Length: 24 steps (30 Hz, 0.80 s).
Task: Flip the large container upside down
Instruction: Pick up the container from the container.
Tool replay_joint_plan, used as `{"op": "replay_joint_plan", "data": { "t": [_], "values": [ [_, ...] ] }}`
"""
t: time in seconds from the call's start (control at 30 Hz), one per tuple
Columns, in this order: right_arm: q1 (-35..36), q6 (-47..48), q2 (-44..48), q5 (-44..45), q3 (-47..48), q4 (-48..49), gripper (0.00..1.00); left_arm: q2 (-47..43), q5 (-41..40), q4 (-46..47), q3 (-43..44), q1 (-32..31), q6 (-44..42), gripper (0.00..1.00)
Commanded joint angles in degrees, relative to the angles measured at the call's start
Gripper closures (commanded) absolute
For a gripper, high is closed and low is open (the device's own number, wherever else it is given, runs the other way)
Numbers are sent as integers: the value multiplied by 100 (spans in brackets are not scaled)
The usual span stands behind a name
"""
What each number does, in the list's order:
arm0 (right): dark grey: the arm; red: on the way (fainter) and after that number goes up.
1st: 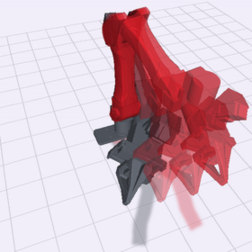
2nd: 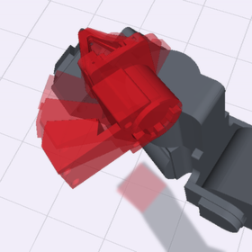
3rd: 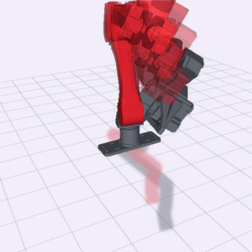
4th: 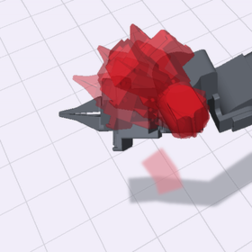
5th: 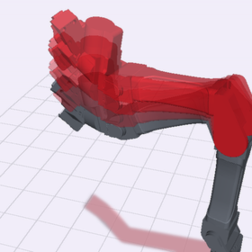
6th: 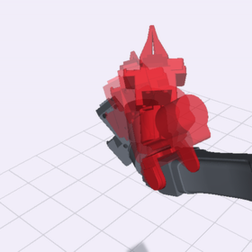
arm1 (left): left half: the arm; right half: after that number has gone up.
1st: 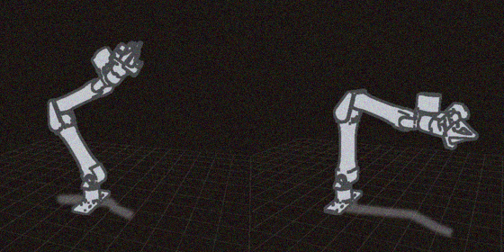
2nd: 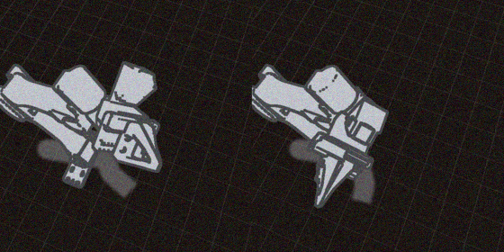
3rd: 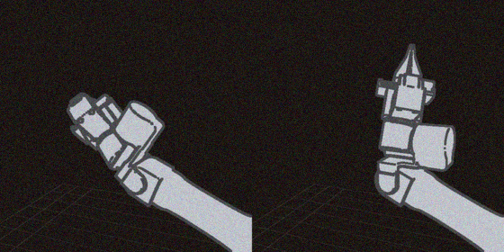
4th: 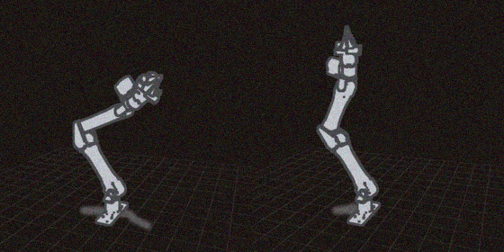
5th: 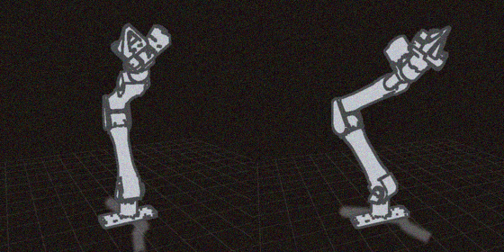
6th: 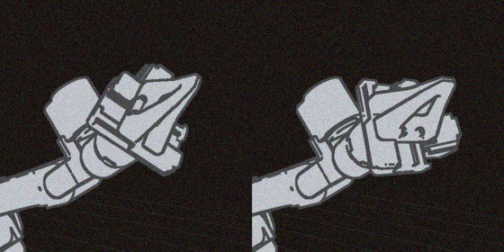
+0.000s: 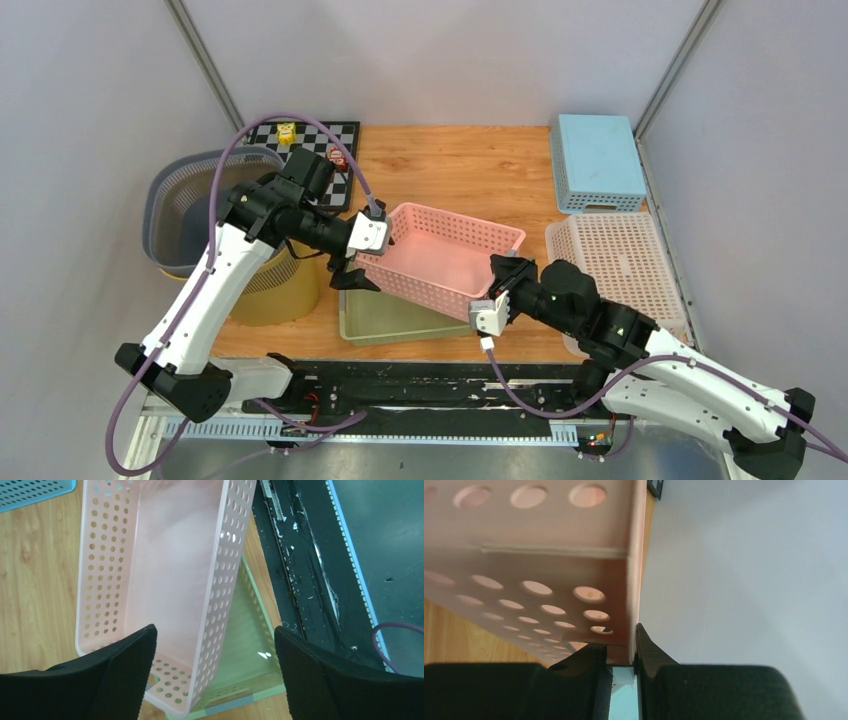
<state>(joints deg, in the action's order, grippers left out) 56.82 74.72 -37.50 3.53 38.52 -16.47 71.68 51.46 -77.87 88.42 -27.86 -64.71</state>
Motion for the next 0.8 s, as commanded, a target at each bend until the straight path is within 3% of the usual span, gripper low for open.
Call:
{"op": "replay_joint_plan", "data": {
  "t": [0.0, 0.1, 0.43, 0.77],
  "values": [
    [-75, -255, -17, 220, 312, 305, 97, -79, 88, 193, 140, 0, 172, 8],
    [-74, -262, -75, 330, 339, 413, 97, -144, 27, 354, 140, 0, 346, 0],
    [-141, -551, -463, 627, 428, 1107, 97, -564, -576, 1769, -250, 93, 1638, 0],
    [-755, -1647, -1289, 383, 1013, 1385, 97, -980, -1066, 2797, -708, 199, 2456, 0]
  ]
}}
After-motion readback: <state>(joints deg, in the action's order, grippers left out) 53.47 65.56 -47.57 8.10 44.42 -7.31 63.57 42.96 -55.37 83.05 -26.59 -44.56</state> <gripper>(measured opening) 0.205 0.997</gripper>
